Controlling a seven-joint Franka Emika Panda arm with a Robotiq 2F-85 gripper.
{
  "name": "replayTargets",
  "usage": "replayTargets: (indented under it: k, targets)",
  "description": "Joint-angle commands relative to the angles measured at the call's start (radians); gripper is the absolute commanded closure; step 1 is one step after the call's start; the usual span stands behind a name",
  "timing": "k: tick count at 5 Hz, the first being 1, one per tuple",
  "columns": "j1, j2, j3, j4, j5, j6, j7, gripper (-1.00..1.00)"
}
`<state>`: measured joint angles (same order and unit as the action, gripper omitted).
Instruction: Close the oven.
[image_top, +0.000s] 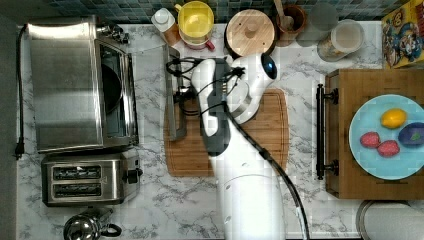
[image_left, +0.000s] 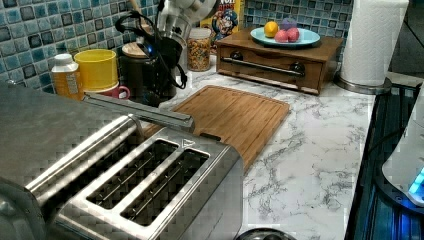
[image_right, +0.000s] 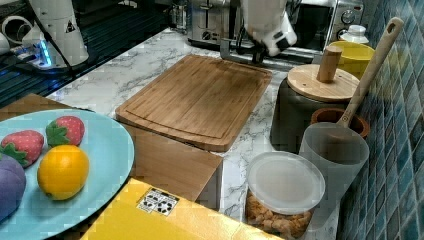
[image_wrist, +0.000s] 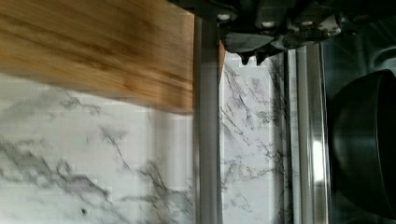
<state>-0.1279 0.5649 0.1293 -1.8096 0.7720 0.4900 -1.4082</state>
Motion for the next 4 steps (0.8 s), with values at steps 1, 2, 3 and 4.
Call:
replayTargets:
  k: [1, 2, 3, 4]
  targets:
    - [0.263, -0.118, 0.078, 0.182, -0.165, -0.019, 0.205, 1.0]
    - [0.332, -0.159, 0.055, 0.157, -0.279, 0.045, 0.27, 1.0]
    - [0.385, -0.205, 0.042, 0.127, -0.441, 0.121, 0.406, 1.0]
    - [0.439, -0.256, 0.032, 0.077, -0.582, 0.224, 0.535, 1.0]
